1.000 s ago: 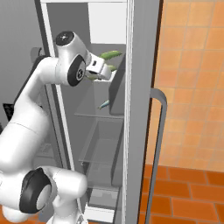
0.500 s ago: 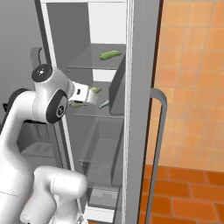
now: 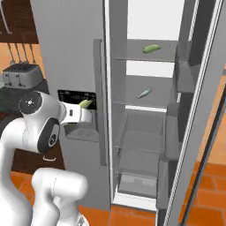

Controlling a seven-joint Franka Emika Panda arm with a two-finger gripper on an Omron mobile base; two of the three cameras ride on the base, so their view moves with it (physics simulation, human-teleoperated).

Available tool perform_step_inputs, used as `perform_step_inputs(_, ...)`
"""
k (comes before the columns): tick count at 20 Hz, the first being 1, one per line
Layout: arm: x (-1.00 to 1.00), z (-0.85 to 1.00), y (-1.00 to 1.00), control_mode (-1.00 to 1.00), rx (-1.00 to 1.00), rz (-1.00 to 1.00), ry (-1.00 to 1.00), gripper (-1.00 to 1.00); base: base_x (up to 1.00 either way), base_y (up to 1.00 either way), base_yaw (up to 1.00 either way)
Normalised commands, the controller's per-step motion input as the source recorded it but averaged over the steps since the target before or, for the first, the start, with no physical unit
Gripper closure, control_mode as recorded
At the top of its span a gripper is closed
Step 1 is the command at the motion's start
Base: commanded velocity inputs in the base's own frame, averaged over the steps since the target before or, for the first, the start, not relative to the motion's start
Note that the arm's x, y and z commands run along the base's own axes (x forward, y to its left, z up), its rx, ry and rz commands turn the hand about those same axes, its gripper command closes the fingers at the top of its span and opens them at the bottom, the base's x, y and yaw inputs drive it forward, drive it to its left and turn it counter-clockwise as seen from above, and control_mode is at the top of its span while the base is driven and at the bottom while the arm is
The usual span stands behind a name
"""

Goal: Place one corn and one fish in each tupperware on the nearby counter, to pack two identical lunches.

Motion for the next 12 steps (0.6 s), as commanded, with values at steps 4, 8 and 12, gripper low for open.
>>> perform_step_inputs(4,0.00,0.00,0.00,1.00,0.00,0.00,0.00,1.00,-0.08,1.00,0.18)
perform_step_inputs(8,0.00,0.00,0.00,1.00,0.00,0.00,0.00,1.00,0.24,1.00,0.32)
perform_step_inputs(12,0.00,0.00,0.00,1.00,0.00,0.00,0.00,1.00,0.21,1.00,0.46)
